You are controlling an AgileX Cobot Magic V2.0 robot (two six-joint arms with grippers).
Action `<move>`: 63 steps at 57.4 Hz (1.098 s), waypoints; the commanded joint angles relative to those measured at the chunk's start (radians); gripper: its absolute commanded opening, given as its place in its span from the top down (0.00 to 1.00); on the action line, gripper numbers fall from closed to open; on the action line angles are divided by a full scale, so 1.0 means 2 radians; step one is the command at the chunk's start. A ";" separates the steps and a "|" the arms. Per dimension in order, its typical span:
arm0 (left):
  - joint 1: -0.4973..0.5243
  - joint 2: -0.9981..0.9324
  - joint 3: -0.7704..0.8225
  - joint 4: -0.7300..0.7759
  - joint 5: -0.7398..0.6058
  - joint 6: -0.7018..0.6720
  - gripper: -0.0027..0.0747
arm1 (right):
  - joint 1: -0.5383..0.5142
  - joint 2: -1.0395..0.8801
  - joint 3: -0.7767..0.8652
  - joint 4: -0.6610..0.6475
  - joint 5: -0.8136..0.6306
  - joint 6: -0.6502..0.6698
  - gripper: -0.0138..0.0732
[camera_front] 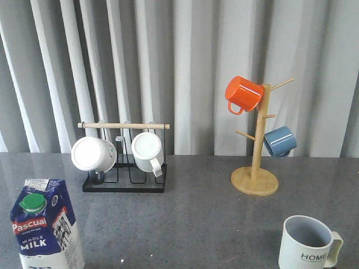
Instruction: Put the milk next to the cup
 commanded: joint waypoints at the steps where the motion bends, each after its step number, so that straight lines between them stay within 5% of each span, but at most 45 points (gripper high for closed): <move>1: -0.001 0.002 -0.017 -0.005 -0.038 -0.005 0.27 | -0.001 0.003 -0.015 -0.005 -0.060 0.001 0.18; 12: -0.001 0.002 -0.017 -0.005 -0.038 -0.005 0.27 | -0.047 0.020 -0.015 -0.015 -0.098 0.022 0.19; 29: -0.001 0.002 -0.017 -0.005 -0.038 -0.005 0.27 | -0.121 0.020 -0.016 -0.118 -0.119 0.099 0.19; 40: -0.001 0.002 -0.017 -0.005 -0.038 -0.005 0.27 | -0.126 0.057 -0.029 -0.178 -0.128 0.120 0.19; 63: -0.001 0.002 -0.017 -0.005 -0.038 -0.005 0.27 | -0.126 0.115 -0.029 -0.171 -0.188 0.119 0.19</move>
